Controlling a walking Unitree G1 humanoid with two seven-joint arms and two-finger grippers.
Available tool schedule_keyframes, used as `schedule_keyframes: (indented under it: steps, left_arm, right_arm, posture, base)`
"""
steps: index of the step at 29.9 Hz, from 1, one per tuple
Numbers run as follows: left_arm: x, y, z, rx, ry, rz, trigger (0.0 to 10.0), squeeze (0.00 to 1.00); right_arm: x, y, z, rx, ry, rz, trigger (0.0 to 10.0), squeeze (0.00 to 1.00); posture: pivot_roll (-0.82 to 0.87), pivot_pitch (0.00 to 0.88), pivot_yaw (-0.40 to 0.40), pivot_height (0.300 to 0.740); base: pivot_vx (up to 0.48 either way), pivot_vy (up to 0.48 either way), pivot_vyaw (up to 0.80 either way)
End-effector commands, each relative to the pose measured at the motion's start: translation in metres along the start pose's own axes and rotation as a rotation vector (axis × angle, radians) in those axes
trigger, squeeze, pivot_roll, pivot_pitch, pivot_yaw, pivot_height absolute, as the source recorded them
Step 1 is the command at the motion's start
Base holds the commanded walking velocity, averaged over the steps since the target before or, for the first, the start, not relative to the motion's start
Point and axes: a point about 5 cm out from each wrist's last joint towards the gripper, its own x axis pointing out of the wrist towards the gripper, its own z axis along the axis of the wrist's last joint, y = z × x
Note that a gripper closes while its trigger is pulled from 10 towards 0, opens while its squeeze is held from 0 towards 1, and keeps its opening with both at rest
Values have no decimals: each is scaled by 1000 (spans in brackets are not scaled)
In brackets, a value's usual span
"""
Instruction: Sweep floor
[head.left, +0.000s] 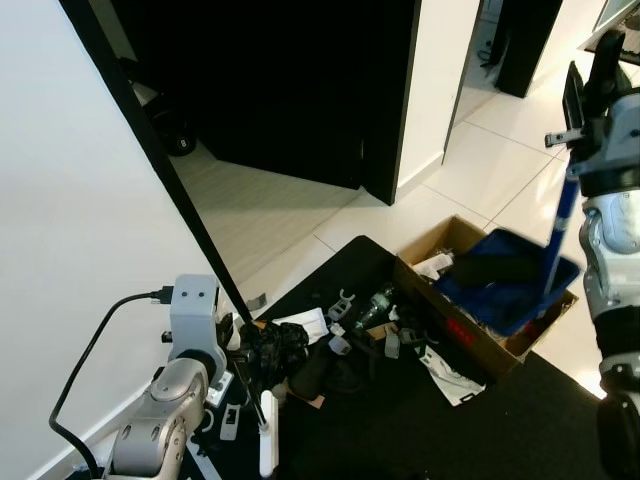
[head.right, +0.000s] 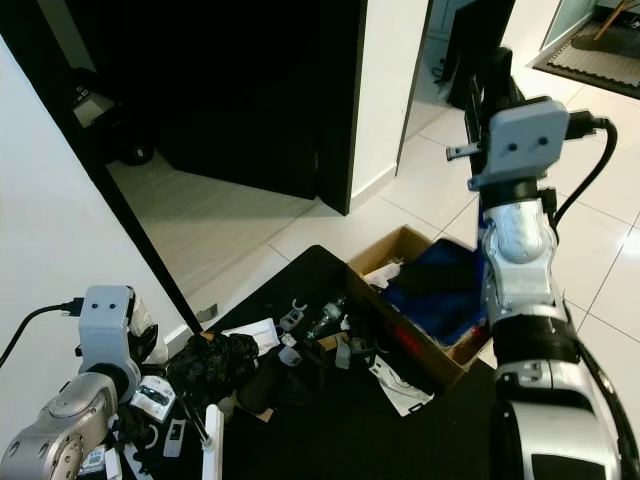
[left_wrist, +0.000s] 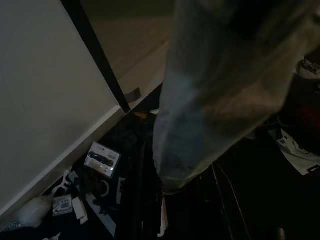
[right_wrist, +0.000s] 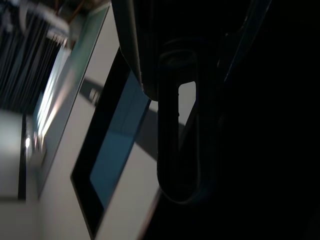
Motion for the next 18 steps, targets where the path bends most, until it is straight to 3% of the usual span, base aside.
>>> schedule_keyframes:
  steps: [1,3,6,7,8,9,11,12,18]
  left_arm:
    - [-2,9,-9,31,26,62,10000,0]
    - [-4,10,-11,31,28,63,10000,0]
    - [-4,10,-11,31,29,63,10000,0]
    - [-5,10,-12,31,29,63,10000,0]
    - [-5,10,-12,31,29,63,10000,0]
    - [-7,9,-13,28,29,61,10000,0]
    - [-7,9,-13,28,29,61,10000,0]
    - [-8,9,-14,26,30,61,10000,0]
    - [-10,7,-16,21,31,60,10000,0]
  right_arm:
    - [11,-2,18,-74,-125,28,10000,0]
    - [16,7,20,-167,-159,114,10000,0]
    - [17,12,19,-191,-167,152,10000,0]
    - [16,22,18,-212,-174,207,10000,0]
    - [13,35,16,-227,-183,275,10000,0]
    - [3,60,13,-254,-211,418,10000,0]
    - [3,60,13,-254,-211,418,10000,0]
    - [-6,76,11,-281,-243,526,10000,0]
    - [-25,101,7,-307,-296,684,10000,0]
  posture:
    - [134,186,81,740]
    - [137,189,79,740]
    - [137,190,79,740]
    - [138,192,76,740]
    - [139,193,76,740]
    - [141,195,71,740]
    - [141,195,71,740]
    - [143,198,68,740]
    - [144,206,58,740]
  base:
    - [0,0,0]
    - [0,0,0]
    - [0,0,0]
    - [0,0,0]
    - [0,0,0]
    - [0,0,0]
    - [0,0,0]
    - [0,0,0]
    - [0,0,0]
